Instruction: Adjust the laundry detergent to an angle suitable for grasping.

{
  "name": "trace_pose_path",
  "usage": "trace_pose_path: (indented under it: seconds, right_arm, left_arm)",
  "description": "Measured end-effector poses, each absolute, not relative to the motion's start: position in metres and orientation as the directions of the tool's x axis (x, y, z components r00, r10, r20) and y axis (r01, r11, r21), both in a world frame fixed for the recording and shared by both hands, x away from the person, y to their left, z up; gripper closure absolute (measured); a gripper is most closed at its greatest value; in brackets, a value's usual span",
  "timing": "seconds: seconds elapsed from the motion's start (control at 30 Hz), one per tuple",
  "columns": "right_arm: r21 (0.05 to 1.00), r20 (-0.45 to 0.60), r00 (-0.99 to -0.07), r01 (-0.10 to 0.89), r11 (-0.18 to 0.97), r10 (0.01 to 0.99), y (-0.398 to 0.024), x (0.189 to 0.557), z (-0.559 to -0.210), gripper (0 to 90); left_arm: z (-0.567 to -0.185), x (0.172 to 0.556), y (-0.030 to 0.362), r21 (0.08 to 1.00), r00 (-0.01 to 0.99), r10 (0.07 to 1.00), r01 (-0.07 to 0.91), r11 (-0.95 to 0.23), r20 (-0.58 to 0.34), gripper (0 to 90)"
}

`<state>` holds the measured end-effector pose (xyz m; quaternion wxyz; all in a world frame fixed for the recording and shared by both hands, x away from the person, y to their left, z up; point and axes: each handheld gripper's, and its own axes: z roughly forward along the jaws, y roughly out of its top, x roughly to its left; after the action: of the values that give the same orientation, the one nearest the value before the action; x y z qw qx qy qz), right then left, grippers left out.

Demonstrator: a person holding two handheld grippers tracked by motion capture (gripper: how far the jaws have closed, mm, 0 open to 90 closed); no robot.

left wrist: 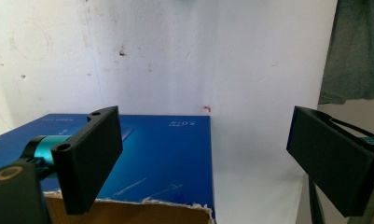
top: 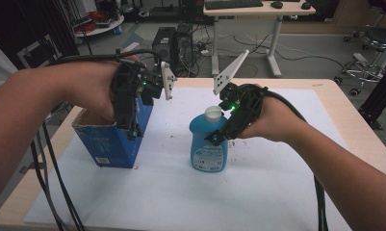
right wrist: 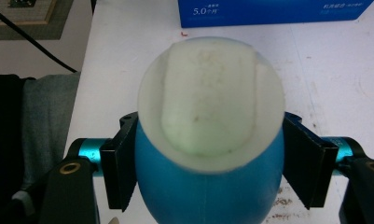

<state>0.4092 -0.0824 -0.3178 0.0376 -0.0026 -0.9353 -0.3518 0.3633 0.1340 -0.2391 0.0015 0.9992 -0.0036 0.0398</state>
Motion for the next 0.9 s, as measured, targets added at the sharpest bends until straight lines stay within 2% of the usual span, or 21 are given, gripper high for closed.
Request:
trace_pose_path:
  seconds: [0.2, 0.8, 0.87, 0.9]
  right_arm:
    - [0.663, 0.083, -0.996, 0.041, 0.747, -0.019, -0.083, 0.408, -0.316, 22.6]
    - [0.661, 0.097, -0.995, 0.076, 0.746, 0.015, -0.095, 0.410, -0.309, 21.4]
    - [0.662, 0.090, -0.995, 0.087, 0.744, 0.036, -0.097, 0.411, -0.309, 11.9]
    - [0.659, 0.085, -0.995, 0.097, 0.746, 0.054, -0.097, 0.412, -0.309, 12.1]
  left_arm:
    - [-0.239, 0.364, 0.134, 0.002, 0.997, -0.008, -0.008, -1.000, 0.083, 10.4]
    - [-0.240, 0.366, 0.133, 0.000, 0.997, -0.009, -0.009, -1.000, 0.077, 10.4]
    - [-0.240, 0.367, 0.133, -0.002, 0.997, -0.006, -0.006, -1.000, 0.075, 10.4]
    - [-0.241, 0.367, 0.134, -0.002, 0.997, -0.005, -0.004, -1.000, 0.076, 10.4]
